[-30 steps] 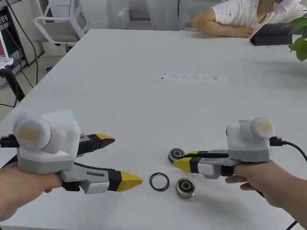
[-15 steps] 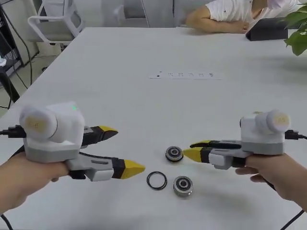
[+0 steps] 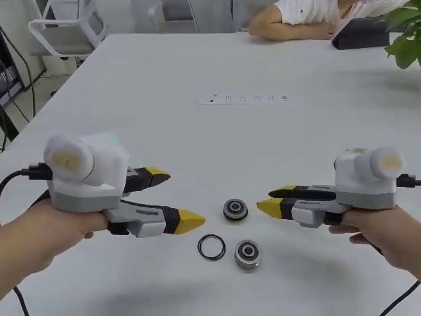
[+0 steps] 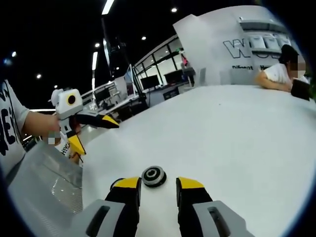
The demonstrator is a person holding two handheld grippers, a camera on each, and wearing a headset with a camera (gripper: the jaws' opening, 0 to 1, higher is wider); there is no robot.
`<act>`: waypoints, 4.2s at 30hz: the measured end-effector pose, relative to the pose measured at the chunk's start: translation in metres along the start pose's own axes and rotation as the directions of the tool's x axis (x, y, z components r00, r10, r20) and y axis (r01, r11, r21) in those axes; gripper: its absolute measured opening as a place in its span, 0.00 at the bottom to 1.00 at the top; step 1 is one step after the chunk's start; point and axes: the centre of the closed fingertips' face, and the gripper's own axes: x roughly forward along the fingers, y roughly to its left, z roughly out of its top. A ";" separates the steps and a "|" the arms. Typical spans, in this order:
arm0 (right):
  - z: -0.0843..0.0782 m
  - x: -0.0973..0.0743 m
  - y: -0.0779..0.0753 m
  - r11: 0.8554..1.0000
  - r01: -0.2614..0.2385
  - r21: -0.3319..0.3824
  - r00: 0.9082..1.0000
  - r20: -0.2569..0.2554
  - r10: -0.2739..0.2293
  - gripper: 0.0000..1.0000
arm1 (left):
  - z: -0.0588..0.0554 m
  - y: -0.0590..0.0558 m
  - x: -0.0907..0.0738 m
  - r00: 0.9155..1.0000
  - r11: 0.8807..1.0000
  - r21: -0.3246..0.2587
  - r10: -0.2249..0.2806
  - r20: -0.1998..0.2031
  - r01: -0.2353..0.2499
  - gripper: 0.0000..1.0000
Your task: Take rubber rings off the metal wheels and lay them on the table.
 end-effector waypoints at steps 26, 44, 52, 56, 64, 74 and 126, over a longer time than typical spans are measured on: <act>-0.014 0.008 -0.004 0.999 -0.010 -0.054 0.998 -0.055 0.007 0.31 | -0.003 -0.003 0.055 0.996 0.996 0.007 -0.084 -0.036 0.084 0.48; -0.018 0.014 -0.003 0.998 -0.020 -0.055 0.998 -0.059 0.017 0.32 | -0.015 -0.010 0.090 0.990 0.992 -0.049 -0.121 -0.066 0.118 0.35; -0.021 0.013 -0.004 0.999 -0.018 -0.049 0.998 -0.062 0.015 0.32 | -0.018 -0.015 0.099 0.987 0.989 -0.064 -0.140 -0.081 0.135 0.29; -0.023 0.012 -0.004 0.999 -0.017 -0.047 0.998 -0.064 0.014 0.32 | -0.019 -0.017 0.102 0.985 0.988 -0.058 -0.145 -0.090 0.140 0.27; -0.023 0.011 -0.006 0.999 -0.013 -0.044 0.998 -0.062 0.010 0.32 | -0.022 -0.014 0.107 0.985 0.990 -0.035 -0.137 -0.107 0.134 0.19; -0.023 0.014 -0.003 0.999 -0.018 -0.047 0.998 -0.063 0.015 0.31 | -0.023 -0.011 0.107 0.989 0.994 0.012 -0.104 -0.109 0.106 0.12; -0.028 0.043 0.008 0.986 -0.011 -0.168 0.992 -0.127 -0.010 0.18 | -0.023 -0.008 0.108 0.996 0.995 0.096 -0.031 -0.086 0.039 0.07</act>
